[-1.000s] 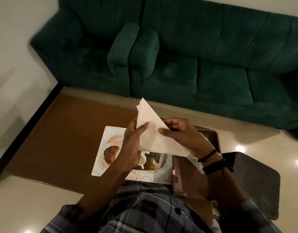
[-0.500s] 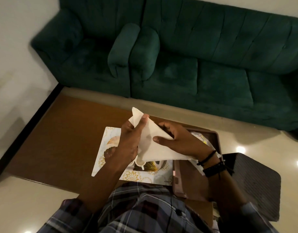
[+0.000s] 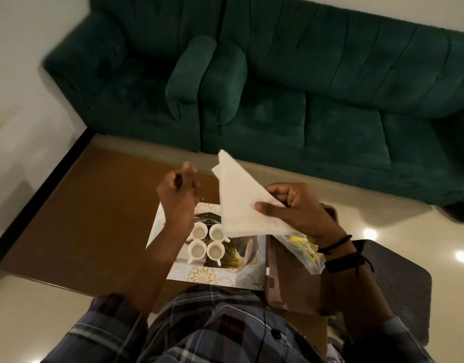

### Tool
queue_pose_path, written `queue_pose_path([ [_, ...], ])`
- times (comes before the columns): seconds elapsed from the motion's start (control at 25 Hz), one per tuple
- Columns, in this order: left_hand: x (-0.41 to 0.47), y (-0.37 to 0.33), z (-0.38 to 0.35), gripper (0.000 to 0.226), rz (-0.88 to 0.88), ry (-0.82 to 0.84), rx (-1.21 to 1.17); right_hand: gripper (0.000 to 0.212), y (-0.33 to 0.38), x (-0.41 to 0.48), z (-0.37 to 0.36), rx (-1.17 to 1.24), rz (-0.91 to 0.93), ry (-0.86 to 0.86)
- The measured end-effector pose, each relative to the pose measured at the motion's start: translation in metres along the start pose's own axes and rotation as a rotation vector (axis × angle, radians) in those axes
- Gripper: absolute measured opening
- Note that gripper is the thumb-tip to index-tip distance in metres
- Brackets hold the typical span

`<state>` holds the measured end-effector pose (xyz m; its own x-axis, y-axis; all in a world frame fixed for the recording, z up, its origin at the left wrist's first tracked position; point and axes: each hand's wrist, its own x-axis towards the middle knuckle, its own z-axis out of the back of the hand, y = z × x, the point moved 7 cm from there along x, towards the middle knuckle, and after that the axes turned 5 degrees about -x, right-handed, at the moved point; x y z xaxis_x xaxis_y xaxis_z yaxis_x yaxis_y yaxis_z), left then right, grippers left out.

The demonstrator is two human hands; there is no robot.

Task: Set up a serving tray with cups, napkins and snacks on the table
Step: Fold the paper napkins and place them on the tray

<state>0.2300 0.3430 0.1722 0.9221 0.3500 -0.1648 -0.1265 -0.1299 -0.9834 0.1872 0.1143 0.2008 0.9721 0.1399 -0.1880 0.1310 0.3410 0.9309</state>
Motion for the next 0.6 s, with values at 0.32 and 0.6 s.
queue_pose_path([
  [0.32, -0.069, 0.003, -0.056, 0.069, 0.416, 0.425, -0.162, 0.031, 0.042, -0.012, -0.055, -0.870, 0.482, -0.344],
  [0.6, -0.055, 0.016, -0.041, 0.011, 0.302, 0.236, -0.238, 0.052, 0.009, 0.007, -0.023, -0.166, 0.040, -0.403],
])
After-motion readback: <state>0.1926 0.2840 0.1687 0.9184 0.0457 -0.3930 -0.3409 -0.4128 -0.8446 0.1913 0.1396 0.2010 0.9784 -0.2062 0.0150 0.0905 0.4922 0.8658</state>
